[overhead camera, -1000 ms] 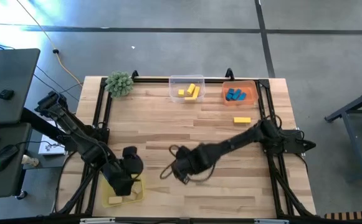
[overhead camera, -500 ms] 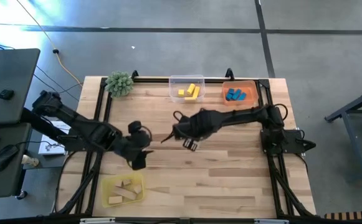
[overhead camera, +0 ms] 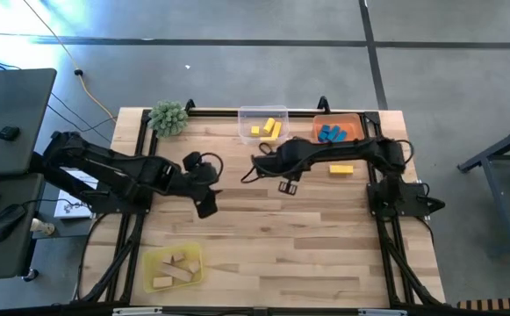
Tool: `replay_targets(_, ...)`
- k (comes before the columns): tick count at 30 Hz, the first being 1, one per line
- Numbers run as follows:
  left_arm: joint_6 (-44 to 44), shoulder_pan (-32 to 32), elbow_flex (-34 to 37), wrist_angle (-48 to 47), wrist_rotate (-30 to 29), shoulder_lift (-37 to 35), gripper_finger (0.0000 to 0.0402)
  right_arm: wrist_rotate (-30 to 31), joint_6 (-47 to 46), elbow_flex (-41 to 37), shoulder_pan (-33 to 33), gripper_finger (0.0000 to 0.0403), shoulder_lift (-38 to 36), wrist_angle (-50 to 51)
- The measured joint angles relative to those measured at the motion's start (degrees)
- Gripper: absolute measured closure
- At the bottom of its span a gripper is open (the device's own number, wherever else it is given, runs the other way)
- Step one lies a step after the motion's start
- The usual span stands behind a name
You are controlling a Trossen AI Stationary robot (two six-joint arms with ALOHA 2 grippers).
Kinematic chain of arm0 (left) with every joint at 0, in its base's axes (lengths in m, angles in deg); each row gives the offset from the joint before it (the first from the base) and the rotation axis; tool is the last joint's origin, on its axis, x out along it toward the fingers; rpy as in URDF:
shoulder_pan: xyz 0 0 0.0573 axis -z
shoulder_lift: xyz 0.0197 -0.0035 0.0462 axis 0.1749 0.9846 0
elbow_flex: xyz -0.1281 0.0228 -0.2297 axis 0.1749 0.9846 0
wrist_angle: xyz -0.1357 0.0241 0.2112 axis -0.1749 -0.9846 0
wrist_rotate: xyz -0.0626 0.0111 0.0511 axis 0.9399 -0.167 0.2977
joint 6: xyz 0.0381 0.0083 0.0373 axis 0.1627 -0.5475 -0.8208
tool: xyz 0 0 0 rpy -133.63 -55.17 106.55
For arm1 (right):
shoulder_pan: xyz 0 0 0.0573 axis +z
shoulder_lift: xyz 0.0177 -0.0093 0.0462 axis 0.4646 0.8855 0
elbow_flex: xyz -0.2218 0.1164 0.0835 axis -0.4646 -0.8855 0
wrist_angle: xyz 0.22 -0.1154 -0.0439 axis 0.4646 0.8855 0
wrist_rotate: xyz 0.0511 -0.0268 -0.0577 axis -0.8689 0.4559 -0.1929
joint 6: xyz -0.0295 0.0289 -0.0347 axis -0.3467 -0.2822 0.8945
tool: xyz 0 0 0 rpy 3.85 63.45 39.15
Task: Sort & place blocks by color
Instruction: Put the blue block into the orange bin
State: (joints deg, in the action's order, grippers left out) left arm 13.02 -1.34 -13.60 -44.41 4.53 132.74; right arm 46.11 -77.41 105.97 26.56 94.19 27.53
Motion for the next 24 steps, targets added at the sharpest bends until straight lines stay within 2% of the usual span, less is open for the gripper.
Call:
replay_targets(5, 0.0, -3.1, 0.0, 0.0, 0.0, 0.0, 0.0200, -0.2, 0.4, -11.8, -4.2, 0.0299, -8.3, -5.7)
replay_targets(13, 0.0, -6.9, 0.0, 0.3, 0.0, 0.0, 0.0200, -1.1, 0.4, -31.4, -14.8, 0.0299, -23.9, -20.4)
replay_targets(20, 0.0, -10.0, 0.0, 3.7, 0.0, 0.0, 0.0200, -1.8, 0.3, -40.8, -25.7, 0.0299, -34.2, -29.0)
replay_targets(24, -0.8, -12.0, 0.0, 6.5, 0.0, 0.0, 0.0200, -4.0, -1.2, -43.9, -32.4, 0.0299, -36.8, -34.8)
